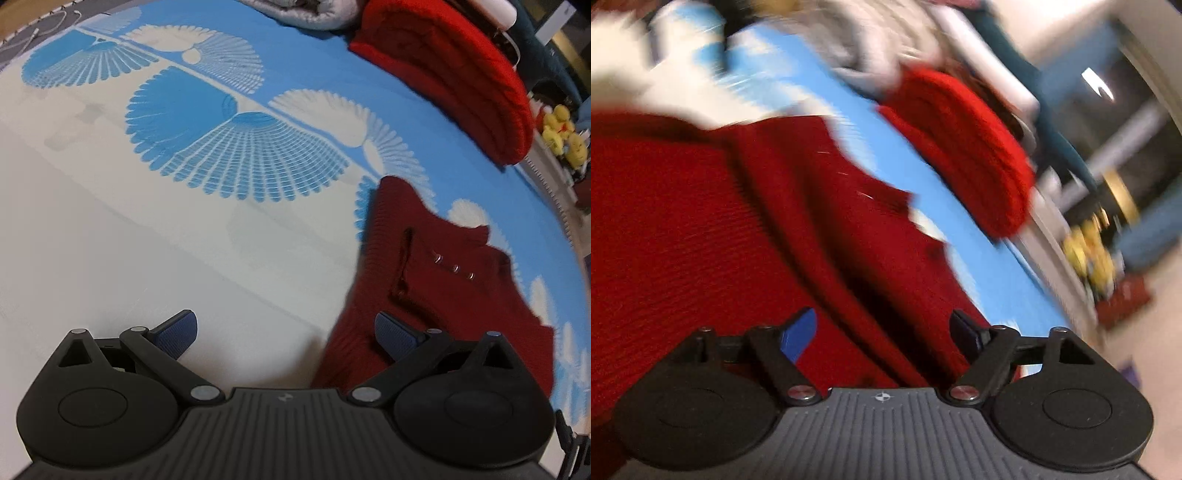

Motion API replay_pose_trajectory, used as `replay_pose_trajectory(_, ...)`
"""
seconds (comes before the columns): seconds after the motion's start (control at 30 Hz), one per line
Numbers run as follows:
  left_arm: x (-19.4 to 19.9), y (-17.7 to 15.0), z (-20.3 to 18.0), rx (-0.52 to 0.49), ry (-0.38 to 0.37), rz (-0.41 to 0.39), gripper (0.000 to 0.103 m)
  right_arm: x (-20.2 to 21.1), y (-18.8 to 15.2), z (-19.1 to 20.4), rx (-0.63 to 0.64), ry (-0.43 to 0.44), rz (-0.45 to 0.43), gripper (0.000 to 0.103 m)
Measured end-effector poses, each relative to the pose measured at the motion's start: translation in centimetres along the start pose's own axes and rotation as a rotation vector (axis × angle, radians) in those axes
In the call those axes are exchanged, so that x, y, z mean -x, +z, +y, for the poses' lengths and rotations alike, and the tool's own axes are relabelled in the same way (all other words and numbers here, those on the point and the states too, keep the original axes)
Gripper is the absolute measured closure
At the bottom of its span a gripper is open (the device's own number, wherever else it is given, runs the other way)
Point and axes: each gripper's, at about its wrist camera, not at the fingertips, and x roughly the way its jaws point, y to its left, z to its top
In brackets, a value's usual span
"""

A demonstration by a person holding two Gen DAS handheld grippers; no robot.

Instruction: Fold small clothes

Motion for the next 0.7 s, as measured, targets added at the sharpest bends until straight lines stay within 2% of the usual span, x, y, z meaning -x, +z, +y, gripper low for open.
replay_pose_trajectory(0.17, -0.4, 0.2, -1.5, 0.016, -0.058, -0.013, 0.0, 0.5, -1.4, -5.9, -0.299, -0.122, 0.106, 0.02)
replay_pose_trajectory(0.3, -1.6, -0.2, -3.7, -0.052, -0.014, -0.023, 0.0, -1.0, -2.6, -8.0, -0.495, -0.125, 0.142, 0.02)
replay_pose_trajectory(0.47, -3.7, -1.4, -5.0, -0.12, 0.026, 0.011, 0.0, -4.1, -6.1, -10.9, -0.76, -0.273, 0.16, 0.02)
replay_pose_trajectory(0.53, -4.4, -1.7, -5.1, -0.133, 0.049, 0.021, 0.0, -6.4, -7.2, -11.9, -0.806, -0.321, 0.19, 0.02)
replay_pose_trajectory(0.63, -5.2, -1.9, -4.5, -0.15, 0.087, 0.034, 0.0, -10.5, -9.8, -10.9, -0.782, -0.249, 0.322, 0.021)
replay_pose_trajectory(0.67, -5.4, -1.9, -4.3, -0.149, 0.101, 0.035, 0.0, -10.4, -10.7, -10.5, -0.809, -0.267, 0.28, 0.017)
replay_pose_trajectory(0.7, -5.6, -1.8, -4.0, -0.147, 0.109, 0.037, 0.0, -10.2, -10.8, -10.5, -0.804, -0.266, 0.279, 0.016)
